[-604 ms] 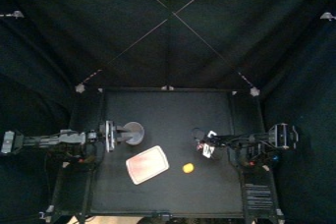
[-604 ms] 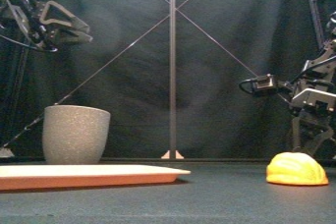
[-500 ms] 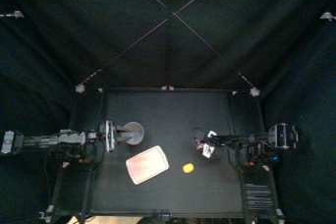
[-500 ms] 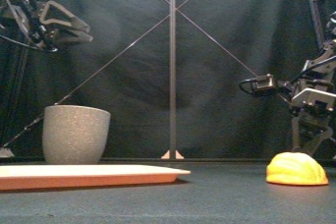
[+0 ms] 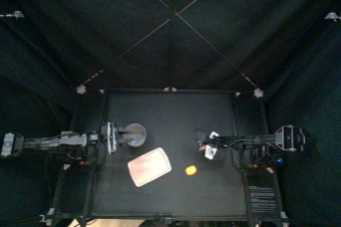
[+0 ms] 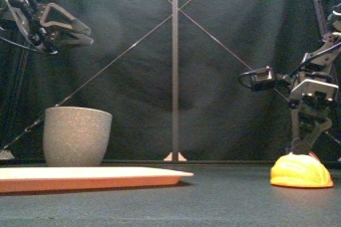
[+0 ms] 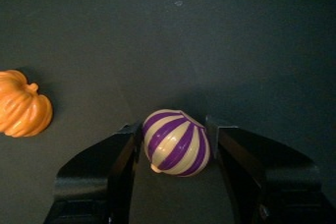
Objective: Pick the onion then place it on the pink plate
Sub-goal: Place onion on the pink plate
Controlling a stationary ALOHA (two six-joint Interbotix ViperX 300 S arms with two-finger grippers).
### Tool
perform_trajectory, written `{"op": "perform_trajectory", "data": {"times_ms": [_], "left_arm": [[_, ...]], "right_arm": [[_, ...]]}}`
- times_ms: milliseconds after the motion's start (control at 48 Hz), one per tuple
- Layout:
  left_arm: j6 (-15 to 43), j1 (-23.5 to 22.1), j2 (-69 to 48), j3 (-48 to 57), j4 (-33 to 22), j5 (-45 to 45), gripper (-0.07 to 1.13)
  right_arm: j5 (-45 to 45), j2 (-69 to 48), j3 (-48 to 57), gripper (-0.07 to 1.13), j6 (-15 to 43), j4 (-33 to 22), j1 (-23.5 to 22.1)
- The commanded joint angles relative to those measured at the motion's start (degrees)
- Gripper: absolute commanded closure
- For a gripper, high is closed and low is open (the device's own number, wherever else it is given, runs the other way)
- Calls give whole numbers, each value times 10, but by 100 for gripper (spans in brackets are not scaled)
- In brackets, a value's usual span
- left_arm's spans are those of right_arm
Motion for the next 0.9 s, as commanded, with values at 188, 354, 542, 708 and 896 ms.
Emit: {"op": "perform_trajectory", "data": {"times_ms": [188,354,542,708,896], "left_arm": [[1,9,1,-7,0,-2,30],[1,12,1,-5,0,-2,30],[0,25,1,-3,0,-1,30],[1,31,1,-2,0,0,30],[1,36,1,5,-1,0,30]], "right_arm": [[2,-41,-66,32,0,-6,3],[-7,-21,-128,32,0,-7,24],[-37,55,-215,32,-1,-6,64],[-45,149,-303,32,0,-5,105],[-41,261,-422,32,0,-5,144]]}}
